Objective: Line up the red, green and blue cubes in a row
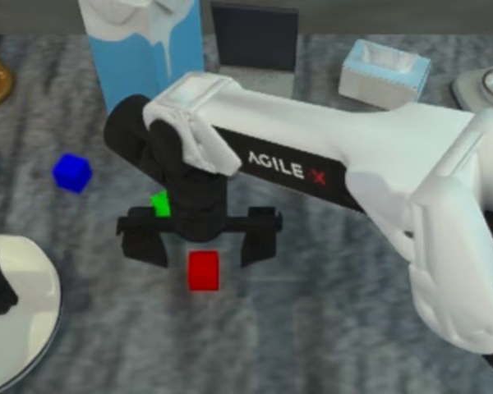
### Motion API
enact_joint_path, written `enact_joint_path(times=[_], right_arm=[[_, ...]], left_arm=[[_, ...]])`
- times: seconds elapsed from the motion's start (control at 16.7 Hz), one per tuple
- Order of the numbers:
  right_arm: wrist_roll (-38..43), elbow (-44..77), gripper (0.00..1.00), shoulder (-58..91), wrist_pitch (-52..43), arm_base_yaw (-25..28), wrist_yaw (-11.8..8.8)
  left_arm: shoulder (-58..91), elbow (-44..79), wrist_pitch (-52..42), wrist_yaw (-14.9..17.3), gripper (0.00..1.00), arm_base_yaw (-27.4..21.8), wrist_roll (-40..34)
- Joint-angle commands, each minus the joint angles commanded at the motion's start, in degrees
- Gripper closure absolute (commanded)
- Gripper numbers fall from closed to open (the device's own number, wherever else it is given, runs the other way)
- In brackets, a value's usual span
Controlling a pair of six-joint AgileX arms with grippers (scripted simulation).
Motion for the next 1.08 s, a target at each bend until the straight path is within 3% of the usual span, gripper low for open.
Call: enact_joint_path(times=[0.3, 0.72, 1.08], right_arm=[[0.01, 0.99, 0.00, 0.15, -0.99, -0.02, 0.02], [0.18, 14.94, 0.00, 0.15, -14.95, 0.51, 0.01], [0.13, 15.81, 0.00, 0.02, -15.75, 0.18, 0.01]], left_arm=[[0.00, 0.00, 0.00, 0.00, 0.00, 0.00, 0.00], [0.00, 0.00, 0.00, 0.00, 0.00, 0.00, 0.00], [0.00, 0.00, 0.00, 0.00, 0.00, 0.00, 0.00]])
